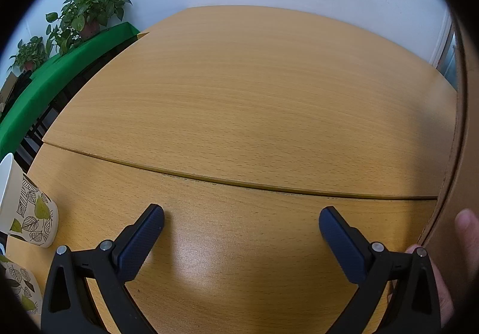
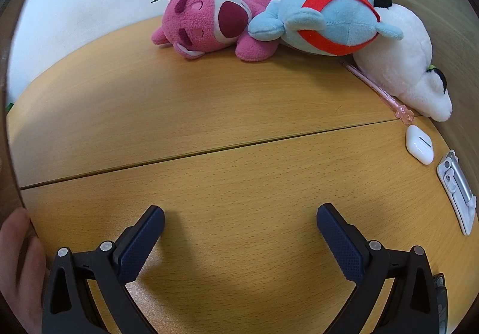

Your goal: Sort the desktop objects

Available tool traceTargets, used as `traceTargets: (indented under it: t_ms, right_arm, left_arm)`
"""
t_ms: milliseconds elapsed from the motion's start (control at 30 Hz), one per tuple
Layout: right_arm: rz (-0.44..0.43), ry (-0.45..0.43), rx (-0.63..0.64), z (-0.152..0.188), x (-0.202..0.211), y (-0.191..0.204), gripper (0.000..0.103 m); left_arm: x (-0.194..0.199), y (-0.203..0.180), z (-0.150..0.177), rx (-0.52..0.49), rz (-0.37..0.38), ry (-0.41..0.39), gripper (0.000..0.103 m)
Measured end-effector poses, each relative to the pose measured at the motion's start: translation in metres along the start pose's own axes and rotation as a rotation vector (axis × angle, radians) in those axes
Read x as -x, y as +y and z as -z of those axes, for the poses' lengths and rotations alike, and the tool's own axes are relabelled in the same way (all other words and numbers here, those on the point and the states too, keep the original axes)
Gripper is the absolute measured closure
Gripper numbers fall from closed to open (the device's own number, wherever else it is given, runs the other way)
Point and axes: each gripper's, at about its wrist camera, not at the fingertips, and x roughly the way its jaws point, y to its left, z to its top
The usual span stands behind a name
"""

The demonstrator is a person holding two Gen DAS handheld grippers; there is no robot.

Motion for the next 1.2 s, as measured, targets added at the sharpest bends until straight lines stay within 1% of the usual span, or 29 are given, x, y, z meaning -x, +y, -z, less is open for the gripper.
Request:
traceTargets:
  t_ms: [1200]
  right_arm:
    - [0.0, 0.0, 0.001, -0.0011, 0.0008, 0.0015, 0.0]
  left_arm:
    - [-0.0005, -0.0024, 0.001, 0.002, -0.002, -0.002, 0.0]
